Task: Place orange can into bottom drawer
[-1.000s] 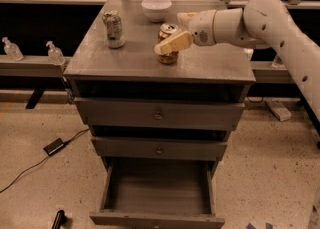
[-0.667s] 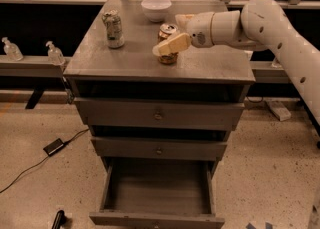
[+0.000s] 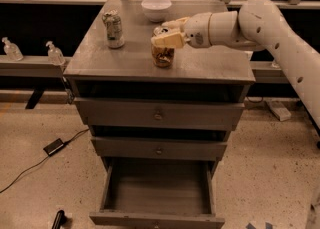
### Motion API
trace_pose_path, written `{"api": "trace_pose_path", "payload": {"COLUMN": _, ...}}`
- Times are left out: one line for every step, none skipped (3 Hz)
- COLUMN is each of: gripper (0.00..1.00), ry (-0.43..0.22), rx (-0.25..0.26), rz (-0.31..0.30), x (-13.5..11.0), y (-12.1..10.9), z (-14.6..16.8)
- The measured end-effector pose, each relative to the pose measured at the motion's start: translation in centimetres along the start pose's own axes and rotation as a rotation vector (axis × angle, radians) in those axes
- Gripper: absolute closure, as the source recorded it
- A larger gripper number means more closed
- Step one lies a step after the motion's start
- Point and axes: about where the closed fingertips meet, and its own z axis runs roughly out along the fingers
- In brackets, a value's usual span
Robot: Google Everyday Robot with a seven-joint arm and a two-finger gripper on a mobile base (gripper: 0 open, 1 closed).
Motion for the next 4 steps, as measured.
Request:
{"api": "trace_pose_path", "payload": {"gripper": 0.72, "ry": 0.000, "rx": -0.005, "rz": 0.000, "x": 0.0, "y": 0.1, "z": 0.3}}
{"api": "trace_pose_path", "payload": {"gripper": 1.00, "ry": -0.034, "rx": -0.047, "rz": -0.021, "x": -2.1, "y": -0.1, "z": 0.9}}
{"api": "trace_pose_path", "payload": {"gripper": 1.00, "ry": -0.139, "rx": -0.023, "rz": -0.062, "x": -6.3, "y": 1.1, "z": -2.1}}
{"api": "trace_pose_path", "payload": {"gripper": 1.00, "ry": -0.237, "rx": 0.052, "rz": -0.046, "x": -9.9, "y": 7.5, "z": -8.5}}
